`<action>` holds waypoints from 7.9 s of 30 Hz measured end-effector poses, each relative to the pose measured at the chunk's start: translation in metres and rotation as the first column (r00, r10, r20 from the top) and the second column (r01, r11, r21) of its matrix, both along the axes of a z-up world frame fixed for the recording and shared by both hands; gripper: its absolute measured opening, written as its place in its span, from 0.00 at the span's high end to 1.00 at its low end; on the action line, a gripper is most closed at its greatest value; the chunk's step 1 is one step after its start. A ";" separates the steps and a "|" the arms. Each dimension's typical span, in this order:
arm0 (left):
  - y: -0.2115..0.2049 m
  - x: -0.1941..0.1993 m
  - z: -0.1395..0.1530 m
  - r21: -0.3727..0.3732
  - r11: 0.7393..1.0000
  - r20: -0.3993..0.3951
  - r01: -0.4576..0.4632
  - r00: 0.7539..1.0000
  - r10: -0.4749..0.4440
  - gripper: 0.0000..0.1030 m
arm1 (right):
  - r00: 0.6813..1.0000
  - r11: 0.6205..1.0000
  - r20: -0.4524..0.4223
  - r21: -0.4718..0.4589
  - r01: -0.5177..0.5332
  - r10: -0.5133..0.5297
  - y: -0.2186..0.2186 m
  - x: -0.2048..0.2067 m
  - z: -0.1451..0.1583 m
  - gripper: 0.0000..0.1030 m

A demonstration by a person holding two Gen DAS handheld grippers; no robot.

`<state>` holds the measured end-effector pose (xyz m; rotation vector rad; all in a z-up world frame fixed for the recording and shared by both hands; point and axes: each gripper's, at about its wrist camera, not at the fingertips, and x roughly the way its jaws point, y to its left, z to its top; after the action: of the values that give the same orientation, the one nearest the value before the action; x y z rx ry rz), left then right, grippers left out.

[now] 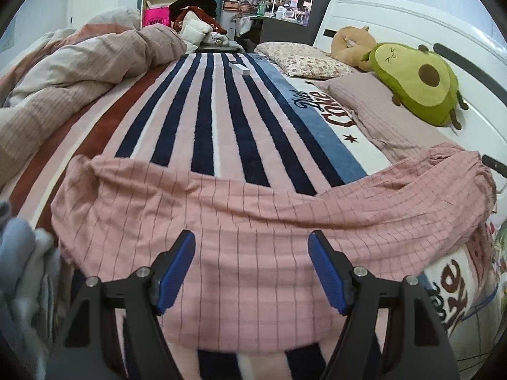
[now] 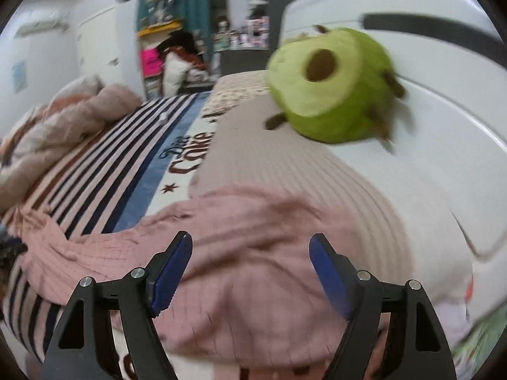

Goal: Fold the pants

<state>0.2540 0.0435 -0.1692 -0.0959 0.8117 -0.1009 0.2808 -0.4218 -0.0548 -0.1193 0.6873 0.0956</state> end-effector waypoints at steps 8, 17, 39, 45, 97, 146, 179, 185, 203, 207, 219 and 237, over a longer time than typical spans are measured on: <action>0.002 0.026 -0.018 0.023 0.999 -0.033 0.023 0.999 -0.022 0.32 | 0.969 0.945 -0.182 -0.251 -0.209 0.165 0.032 0.054 -0.026 0.26; -0.003 0.028 -0.034 0.039 0.999 -0.069 0.032 0.997 -0.030 0.32 | 0.942 0.920 -0.251 -0.266 -0.287 0.222 0.036 0.016 -0.032 0.88; 0.016 0.035 -0.021 0.084 0.995 0.020 -0.062 0.998 0.060 0.32 | 0.997 0.989 -0.063 -0.138 -0.057 0.048 0.023 0.066 -0.001 0.34; 0.014 0.002 0.007 0.036 0.998 0.061 -0.054 0.997 0.052 0.30 | 0.994 0.995 -0.060 0.038 0.097 -0.095 -0.039 0.005 0.013 0.17; 0.045 -0.074 0.045 0.055 0.979 0.141 -0.198 0.972 0.189 0.21 | 0.867 0.876 -0.148 0.161 -0.454 0.477 0.272 0.018 -0.010 0.81; -0.024 0.040 -0.029 0.035 0.995 -0.035 -0.099 0.994 0.100 0.33 | 0.922 0.887 -0.166 0.377 -0.268 0.349 0.145 -0.020 -0.094 0.49; 0.070 -0.061 -0.009 -0.131 0.973 -0.075 -0.192 0.980 0.183 0.19 | 0.963 0.925 -0.193 0.365 -0.106 0.186 0.123 -0.007 -0.094 0.89; 0.061 -0.060 -0.017 -0.152 0.970 -0.106 -0.191 0.979 0.176 0.19 | 0.977 0.960 -0.193 0.278 -0.028 0.084 0.088 -0.029 -0.074 0.89; 0.088 0.021 -0.060 -0.241 0.914 -0.144 -0.326 0.944 0.298 0.19 | 0.990 0.958 -0.102 0.279 -0.067 0.099 0.087 -0.042 -0.050 0.53; 0.098 0.038 -0.060 -0.226 0.911 -0.114 -0.346 0.938 0.328 0.22 | 0.989 0.960 -0.099 0.266 -0.082 0.112 0.095 -0.034 -0.051 0.53; 0.085 0.047 -0.033 -0.188 0.939 -0.010 -0.288 0.957 0.291 0.89 | 0.984 0.946 -0.116 0.310 -0.094 0.136 0.098 -0.035 -0.055 0.53; -0.039 0.013 0.079 -0.110 0.992 0.214 0.068 0.976 -0.043 0.91 | 0.985 0.917 -0.115 0.391 -0.073 0.127 0.072 -0.071 -0.038 0.53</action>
<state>0.2669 0.0040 -0.0905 -0.1702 0.5959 -0.2084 0.2100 -0.3495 -0.0928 0.2347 0.7884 0.3390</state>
